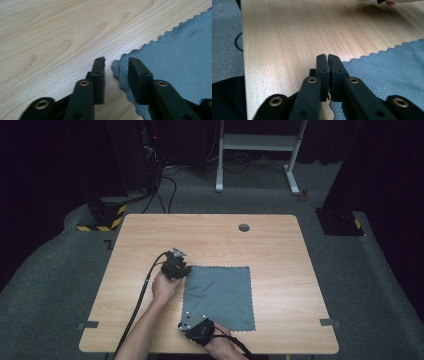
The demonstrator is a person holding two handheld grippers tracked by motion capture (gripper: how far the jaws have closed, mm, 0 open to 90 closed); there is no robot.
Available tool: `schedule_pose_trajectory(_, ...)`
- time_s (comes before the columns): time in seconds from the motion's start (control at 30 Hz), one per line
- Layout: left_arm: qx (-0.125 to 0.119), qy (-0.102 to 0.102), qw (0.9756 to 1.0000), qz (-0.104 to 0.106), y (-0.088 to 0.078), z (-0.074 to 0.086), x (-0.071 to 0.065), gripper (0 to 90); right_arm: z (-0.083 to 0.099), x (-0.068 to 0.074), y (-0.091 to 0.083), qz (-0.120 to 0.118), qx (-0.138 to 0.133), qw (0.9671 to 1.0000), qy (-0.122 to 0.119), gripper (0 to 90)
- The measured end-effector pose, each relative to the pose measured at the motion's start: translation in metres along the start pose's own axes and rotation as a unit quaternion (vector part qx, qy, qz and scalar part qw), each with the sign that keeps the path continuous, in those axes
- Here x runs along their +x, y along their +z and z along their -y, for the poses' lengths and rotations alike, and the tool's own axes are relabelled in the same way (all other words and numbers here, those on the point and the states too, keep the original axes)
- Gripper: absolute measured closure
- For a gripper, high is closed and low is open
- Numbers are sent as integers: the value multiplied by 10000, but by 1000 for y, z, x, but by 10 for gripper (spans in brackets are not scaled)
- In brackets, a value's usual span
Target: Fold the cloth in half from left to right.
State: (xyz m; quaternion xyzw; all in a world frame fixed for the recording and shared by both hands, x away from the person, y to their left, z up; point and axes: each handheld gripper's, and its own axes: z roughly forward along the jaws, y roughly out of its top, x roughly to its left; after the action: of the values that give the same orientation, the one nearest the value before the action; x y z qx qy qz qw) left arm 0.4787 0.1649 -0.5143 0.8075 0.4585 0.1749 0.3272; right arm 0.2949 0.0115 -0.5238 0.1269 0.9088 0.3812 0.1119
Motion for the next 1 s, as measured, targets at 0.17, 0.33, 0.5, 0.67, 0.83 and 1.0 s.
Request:
schedule_pose_trajectory(0.17,116,75,9998,159,2,-5,-4,863,0,-1,0,7,-24,10000,26,900)
schedule_pose_trajectory(0.33,140,26,9997,207,3,-7,-1,898,0,-3,-3,-78,-128,9998,116,900)
schedule_pose_trajectory(0.5,-12,23,9996,273,-5,-11,0,900,-3,-4,-11,-96,-240,9995,183,900)
schedule_pose_trajectory(0.67,-100,-24,9994,333,-9,-13,3,900,-5,-5,-14,-148,-298,9992,236,900)
schedule_pose_trajectory(0.83,-203,-38,9990,398,-13,-14,5,900,-8,-6,-14,-182,-291,9991,242,900)
schedule_pose_trajectory(1.0,-217,-40,9990,387,-15,-15,9,900,-12,-8,-15,-257,-325,9986,334,900)
